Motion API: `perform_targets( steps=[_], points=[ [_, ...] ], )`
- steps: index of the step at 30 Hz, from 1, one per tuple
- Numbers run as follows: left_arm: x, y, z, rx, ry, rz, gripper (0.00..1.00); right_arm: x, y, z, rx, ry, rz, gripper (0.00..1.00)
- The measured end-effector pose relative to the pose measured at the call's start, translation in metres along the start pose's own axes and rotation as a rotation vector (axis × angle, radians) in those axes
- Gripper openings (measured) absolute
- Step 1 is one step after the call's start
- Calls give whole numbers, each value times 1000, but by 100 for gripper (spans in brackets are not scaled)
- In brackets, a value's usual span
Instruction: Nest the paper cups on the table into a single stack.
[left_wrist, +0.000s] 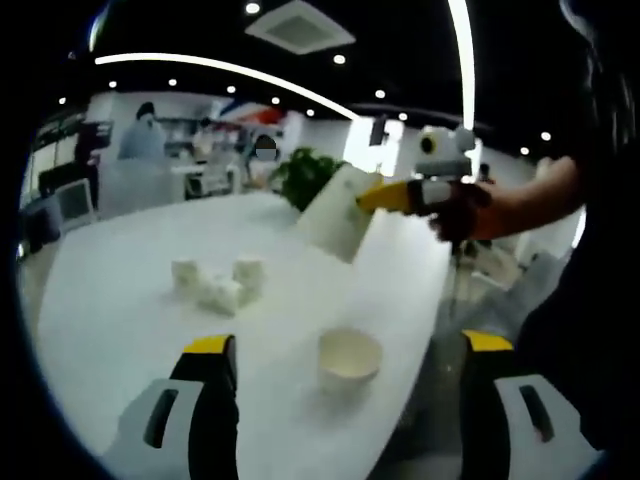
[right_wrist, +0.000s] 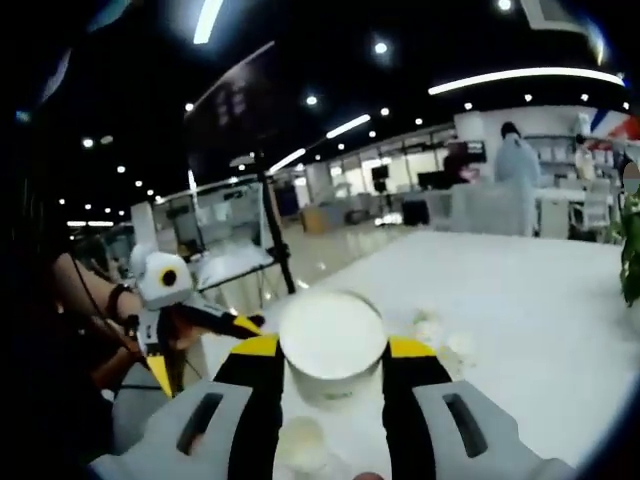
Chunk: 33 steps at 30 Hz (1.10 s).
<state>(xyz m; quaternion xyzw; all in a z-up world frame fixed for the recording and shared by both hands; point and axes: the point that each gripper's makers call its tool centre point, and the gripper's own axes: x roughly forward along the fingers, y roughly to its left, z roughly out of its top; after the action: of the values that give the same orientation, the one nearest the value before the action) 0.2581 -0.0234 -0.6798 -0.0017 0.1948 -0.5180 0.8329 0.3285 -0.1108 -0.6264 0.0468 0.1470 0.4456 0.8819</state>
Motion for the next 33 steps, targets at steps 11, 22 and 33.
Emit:
perform_targets(
  steps=[11, 22, 33],
  points=[
    [14, -24, 11, -82, -56, -69, 86, 1, 25, -8, 52, 2, 58, 35],
    [20, -37, 25, -143, -126, -122, 74, -1, 42, 0, 83, -50, 124, 35],
    [19, -47, 40, -166, -183, -173, 67, -2, 53, 3, 101, -85, 159, 35]
  ],
)
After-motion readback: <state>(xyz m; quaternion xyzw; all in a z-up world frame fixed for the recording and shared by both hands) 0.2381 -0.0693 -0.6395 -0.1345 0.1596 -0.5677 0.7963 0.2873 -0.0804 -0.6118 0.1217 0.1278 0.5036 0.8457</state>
